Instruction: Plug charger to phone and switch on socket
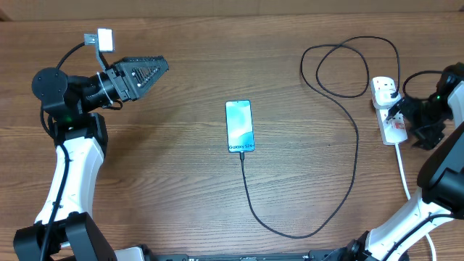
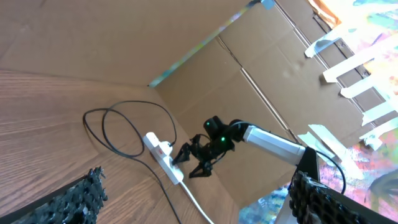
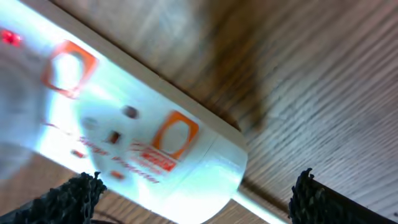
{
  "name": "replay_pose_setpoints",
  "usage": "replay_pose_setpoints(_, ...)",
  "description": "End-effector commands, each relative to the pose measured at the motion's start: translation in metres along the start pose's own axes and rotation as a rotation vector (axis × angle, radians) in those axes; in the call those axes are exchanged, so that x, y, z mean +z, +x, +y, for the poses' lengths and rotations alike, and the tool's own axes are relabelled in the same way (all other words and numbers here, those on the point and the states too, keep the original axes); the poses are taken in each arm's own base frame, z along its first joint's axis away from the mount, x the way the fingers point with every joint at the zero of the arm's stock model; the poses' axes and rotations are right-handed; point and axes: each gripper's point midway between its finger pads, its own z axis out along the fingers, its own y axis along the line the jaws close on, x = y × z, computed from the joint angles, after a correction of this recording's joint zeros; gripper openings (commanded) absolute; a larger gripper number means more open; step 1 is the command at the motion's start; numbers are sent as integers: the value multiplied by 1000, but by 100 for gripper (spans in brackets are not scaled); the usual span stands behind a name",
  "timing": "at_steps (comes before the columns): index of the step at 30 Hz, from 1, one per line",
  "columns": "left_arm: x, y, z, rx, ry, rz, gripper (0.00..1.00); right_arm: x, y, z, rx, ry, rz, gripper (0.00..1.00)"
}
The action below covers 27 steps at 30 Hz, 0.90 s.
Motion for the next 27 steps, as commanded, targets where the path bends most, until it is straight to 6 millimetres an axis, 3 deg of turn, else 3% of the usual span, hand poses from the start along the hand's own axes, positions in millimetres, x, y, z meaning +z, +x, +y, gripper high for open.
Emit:
replay_pose_setpoints(1,1,-2,-13,57,16,11,100,-8,-9,6,-20,-17,-28,100)
replay_pose_setpoints(11,1,-2,-13,57,16,11,100,-8,-14,8,-21,-24,-47,100)
replay_pose_setpoints(27,1,-2,-13,57,16,11,100,-16,-61,26,-36,-97,-242,100)
